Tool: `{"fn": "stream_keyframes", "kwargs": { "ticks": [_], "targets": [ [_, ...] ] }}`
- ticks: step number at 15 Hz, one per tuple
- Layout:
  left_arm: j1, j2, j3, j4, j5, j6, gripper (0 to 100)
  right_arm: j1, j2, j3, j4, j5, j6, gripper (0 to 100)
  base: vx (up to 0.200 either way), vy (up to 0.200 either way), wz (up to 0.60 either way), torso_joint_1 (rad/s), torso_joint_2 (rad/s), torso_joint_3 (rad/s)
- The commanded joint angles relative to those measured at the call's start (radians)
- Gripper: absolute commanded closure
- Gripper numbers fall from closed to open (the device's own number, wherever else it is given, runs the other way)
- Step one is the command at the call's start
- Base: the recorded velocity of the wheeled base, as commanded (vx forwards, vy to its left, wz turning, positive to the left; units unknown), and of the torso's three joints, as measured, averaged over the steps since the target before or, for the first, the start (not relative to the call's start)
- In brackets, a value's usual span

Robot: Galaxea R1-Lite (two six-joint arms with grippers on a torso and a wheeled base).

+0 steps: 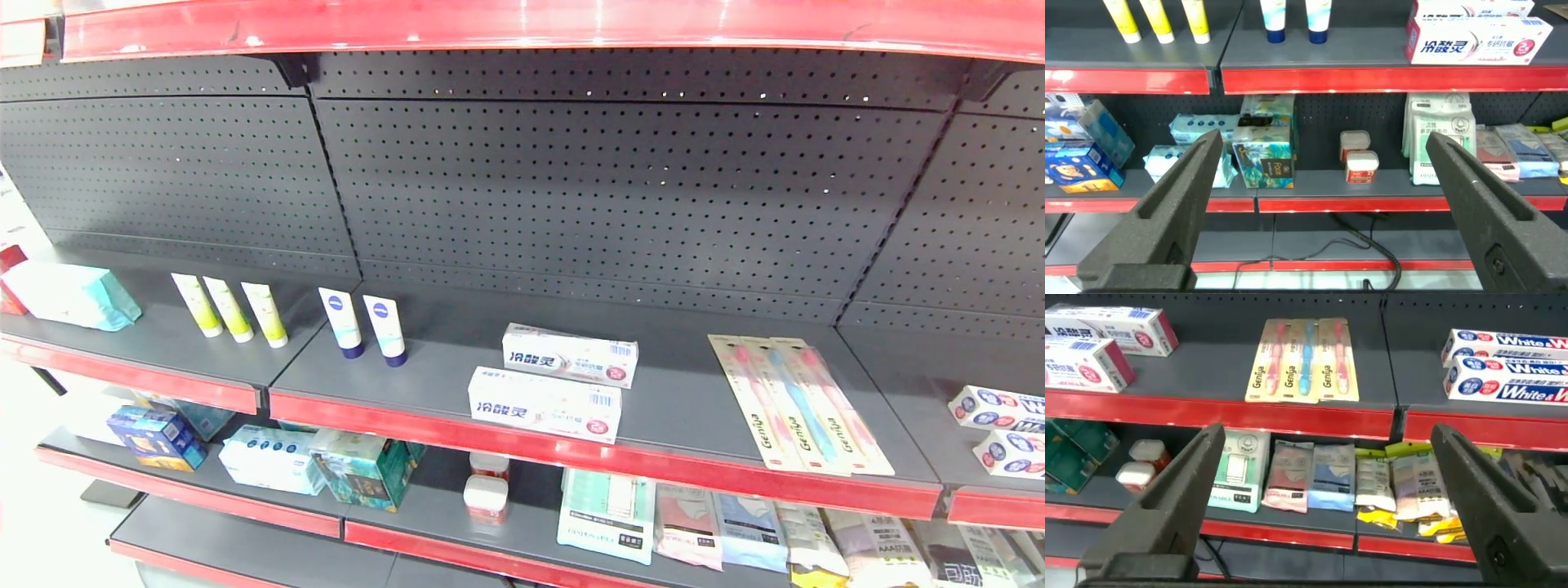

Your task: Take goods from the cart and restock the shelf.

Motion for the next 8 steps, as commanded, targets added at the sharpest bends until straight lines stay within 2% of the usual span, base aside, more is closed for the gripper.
{"fn": "stream_keyframes", "kwargs": {
  "ticks": [1,6,8],
  "targets": [
    [0.000,0.002,0.000,0.000,0.000,0.000,0,0.000,0.007,0.000,-0.001,0.002,0.005,0,0.000,0.000,0.00,0.000,0.00,0.000],
    [0.000,0.005,0.000,0.002,-0.003,0.003,0,0.000,0.007,0.000,-0.001,0.002,0.003,0,0.000,0.000,0.00,0.000,0.00,0.000],
    [-0.003,0.006,0.000,0.002,-0.003,0.003,0,0.000,0.007,0.000,-0.001,0.002,0.003,0,0.000,0.000,-0.60,0.000,0.00,0.005]
  ]
}}
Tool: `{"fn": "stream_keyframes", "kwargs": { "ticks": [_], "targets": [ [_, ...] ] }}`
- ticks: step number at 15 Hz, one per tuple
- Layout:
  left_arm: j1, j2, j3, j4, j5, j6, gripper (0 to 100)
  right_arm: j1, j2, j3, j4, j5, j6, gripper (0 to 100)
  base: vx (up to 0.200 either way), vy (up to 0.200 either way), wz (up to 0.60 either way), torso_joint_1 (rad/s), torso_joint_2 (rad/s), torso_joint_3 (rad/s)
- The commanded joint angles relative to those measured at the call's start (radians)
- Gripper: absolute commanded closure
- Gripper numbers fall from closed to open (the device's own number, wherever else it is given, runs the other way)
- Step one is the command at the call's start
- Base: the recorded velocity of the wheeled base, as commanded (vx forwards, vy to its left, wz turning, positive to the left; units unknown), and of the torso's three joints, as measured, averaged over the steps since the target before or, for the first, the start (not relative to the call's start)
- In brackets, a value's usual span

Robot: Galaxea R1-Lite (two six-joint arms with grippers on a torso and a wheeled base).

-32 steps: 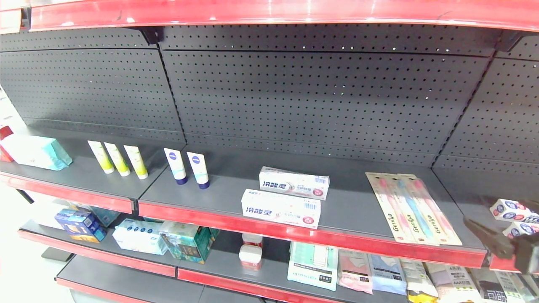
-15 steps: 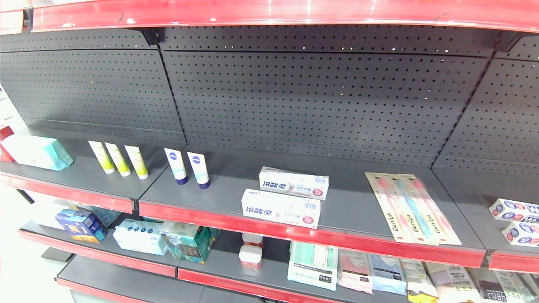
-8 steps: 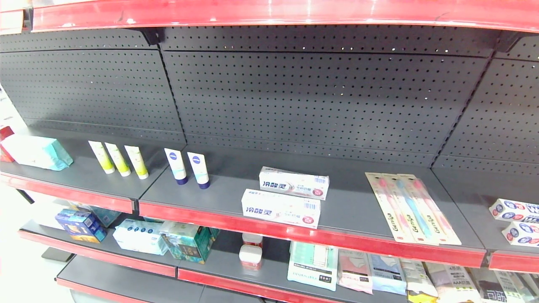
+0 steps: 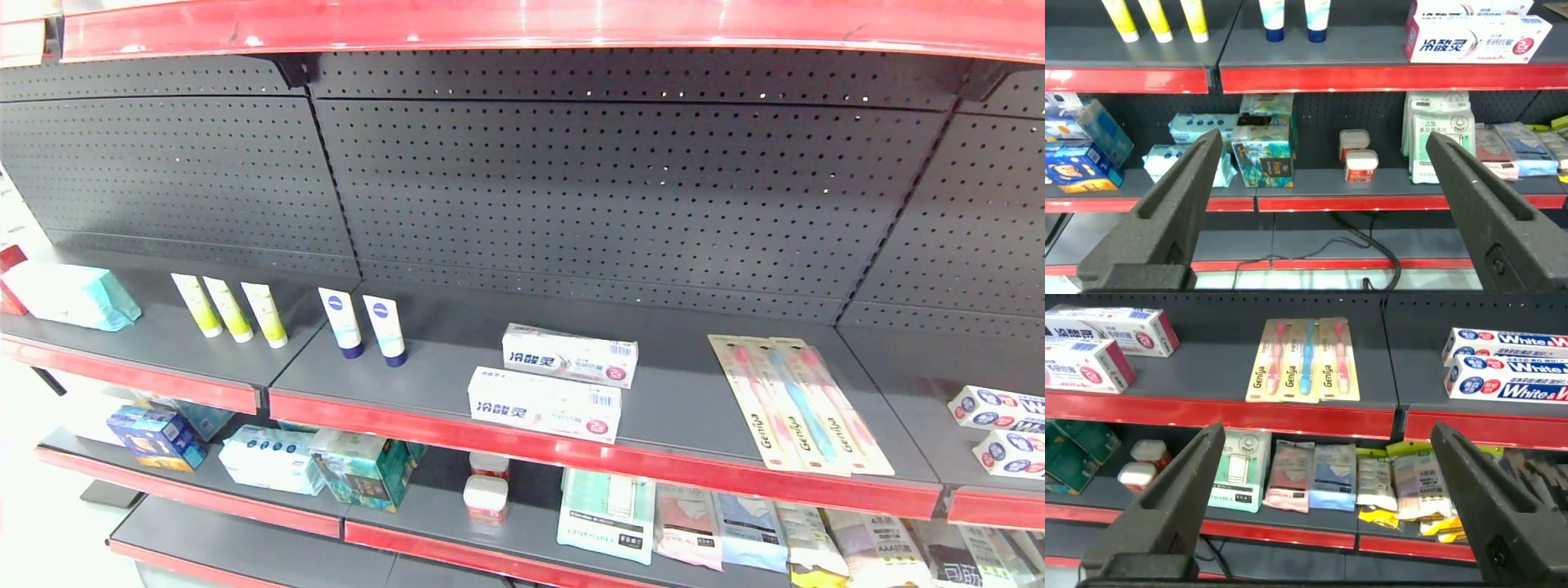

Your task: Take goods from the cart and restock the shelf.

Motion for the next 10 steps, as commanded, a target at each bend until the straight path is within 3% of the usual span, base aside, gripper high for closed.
{"fn": "stream_keyframes", "kwargs": {
  "ticks": [1,3,10],
  "targets": [
    [-0.001,0.002,0.000,0.000,0.001,0.000,0,0.000,0.006,0.000,0.000,0.000,0.000,0,0.000,0.000,-0.60,0.002,0.00,0.007],
    [-0.001,0.002,0.000,0.000,0.002,0.000,0,0.000,0.006,0.000,0.000,0.000,0.000,0,0.000,0.000,-0.60,0.010,0.00,-0.009],
    [-0.001,-0.001,0.000,0.000,0.001,0.000,0,0.000,0.006,0.000,0.000,0.000,0.000,0,0.000,0.000,0.00,0.000,0.00,0.000]
  ]
}}
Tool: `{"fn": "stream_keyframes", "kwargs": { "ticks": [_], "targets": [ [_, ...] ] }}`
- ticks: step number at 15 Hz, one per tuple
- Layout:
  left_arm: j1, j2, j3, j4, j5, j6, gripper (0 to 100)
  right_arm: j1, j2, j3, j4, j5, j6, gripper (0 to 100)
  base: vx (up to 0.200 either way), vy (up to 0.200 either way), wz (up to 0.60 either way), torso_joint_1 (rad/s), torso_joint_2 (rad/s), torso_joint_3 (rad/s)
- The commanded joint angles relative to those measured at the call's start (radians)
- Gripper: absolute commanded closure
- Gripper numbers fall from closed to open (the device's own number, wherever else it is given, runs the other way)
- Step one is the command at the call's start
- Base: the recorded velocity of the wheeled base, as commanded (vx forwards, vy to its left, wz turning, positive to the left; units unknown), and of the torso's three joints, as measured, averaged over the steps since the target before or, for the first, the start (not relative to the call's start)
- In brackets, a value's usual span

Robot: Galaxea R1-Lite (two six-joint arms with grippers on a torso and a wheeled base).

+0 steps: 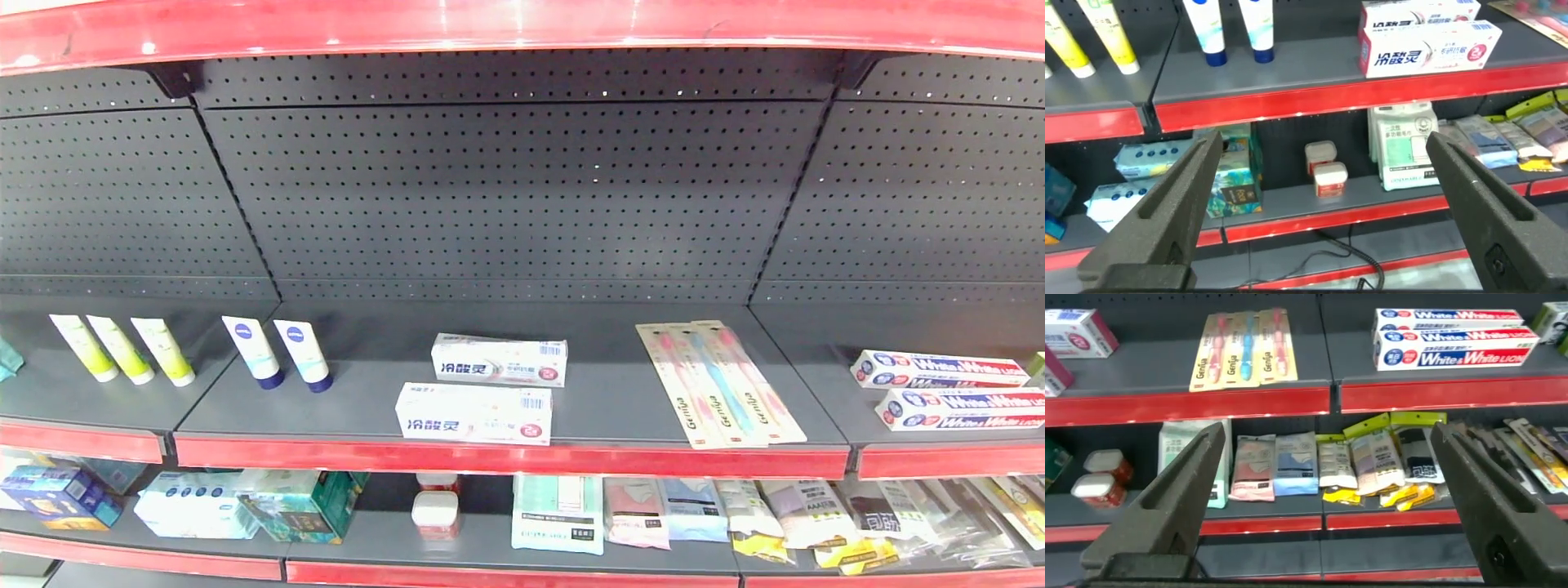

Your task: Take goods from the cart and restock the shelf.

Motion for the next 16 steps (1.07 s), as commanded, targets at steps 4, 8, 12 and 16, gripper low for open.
{"fn": "stream_keyframes", "kwargs": {
  "ticks": [4,8,12,16],
  "targets": [
    [0.001,-0.003,0.000,-0.003,0.008,0.005,0,0.000,0.005,0.000,-0.001,0.000,0.002,0,0.000,0.000,0.00,0.000,0.00,0.000],
    [-0.014,0.249,-0.344,-0.043,0.028,-0.047,0,0.000,0.005,0.000,-0.001,0.000,0.002,0,0.000,0.000,0.00,0.000,0.00,0.000],
    [0.095,0.781,-0.692,0.047,0.071,-0.024,0,0.000,0.005,0.000,-0.001,0.000,0.002,0,0.000,0.000,0.00,0.000,0.00,0.000],
    [0.184,1.117,-0.657,0.035,0.087,0.040,0,0.000,0.005,0.000,-0.001,0.000,0.002,0,0.000,0.000,0.00,0.000,0.00,0.000]
  ]
}}
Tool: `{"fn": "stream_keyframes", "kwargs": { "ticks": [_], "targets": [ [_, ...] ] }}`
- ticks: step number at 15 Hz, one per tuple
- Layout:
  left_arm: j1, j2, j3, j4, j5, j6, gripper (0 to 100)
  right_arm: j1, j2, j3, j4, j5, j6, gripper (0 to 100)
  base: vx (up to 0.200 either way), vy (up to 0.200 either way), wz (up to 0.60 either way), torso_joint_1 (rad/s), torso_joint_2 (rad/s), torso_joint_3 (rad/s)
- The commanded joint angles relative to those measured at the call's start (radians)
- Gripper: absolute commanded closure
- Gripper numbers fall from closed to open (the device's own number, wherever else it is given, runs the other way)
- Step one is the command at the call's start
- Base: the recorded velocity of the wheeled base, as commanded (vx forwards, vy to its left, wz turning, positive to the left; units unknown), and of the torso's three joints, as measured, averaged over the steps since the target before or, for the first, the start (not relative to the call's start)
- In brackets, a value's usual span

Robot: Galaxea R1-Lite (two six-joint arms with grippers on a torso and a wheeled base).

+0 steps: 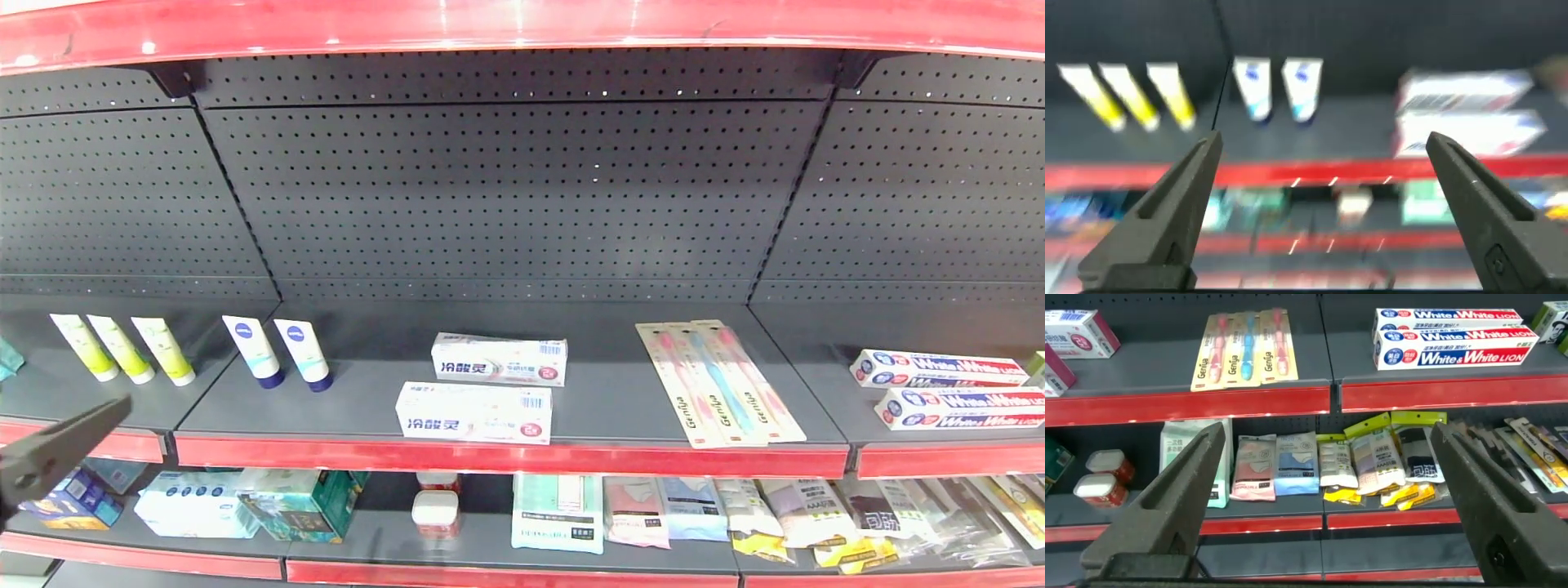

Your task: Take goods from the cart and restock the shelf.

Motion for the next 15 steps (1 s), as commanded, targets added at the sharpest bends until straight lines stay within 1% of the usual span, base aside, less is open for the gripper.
{"fn": "stream_keyframes", "kwargs": {
  "ticks": [1,3,6,7,9,11,14,15],
  "targets": [
    [0.079,0.399,-0.060,0.007,0.016,0.039,0,0.000,0.003,0.000,0.000,0.000,0.000,0,0.000,0.000,0.00,0.000,0.00,0.000],
    [0.082,0.508,-0.023,-0.022,0.023,0.030,0,0.000,0.003,0.000,0.000,0.000,0.000,0,0.000,0.000,0.00,0.000,0.00,0.000],
    [0.094,0.672,-0.025,-0.104,0.038,0.032,0,0.000,0.003,0.000,0.000,0.000,0.000,0,0.000,0.000,0.00,0.000,0.00,0.000],
    [0.087,0.711,-0.029,-0.127,0.039,0.035,0,0.000,0.003,0.000,0.000,0.000,0.000,0,0.000,0.000,0.00,0.000,0.00,0.000],
    [0.048,0.751,-0.036,-0.150,0.032,0.035,0,0.000,0.003,0.000,0.000,0.000,0.000,0,0.000,0.000,0.00,0.000,0.00,0.000],
    [0.036,0.777,-0.042,-0.154,0.030,0.033,0,0.000,0.003,0.000,0.000,0.000,0.000,0,0.000,0.000,0.00,0.000,0.00,0.000],
    [0.011,0.830,-0.077,-0.191,0.029,0.022,0,0.000,0.003,0.000,0.000,0.000,0.000,0,0.000,0.000,0.00,0.000,0.00,0.000],
    [-0.016,0.852,-0.083,-0.213,0.015,-0.001,0,0.000,0.003,0.000,0.000,0.000,0.000,0,0.000,0.000,0.00,0.000,0.00,0.000]
  ]
}}
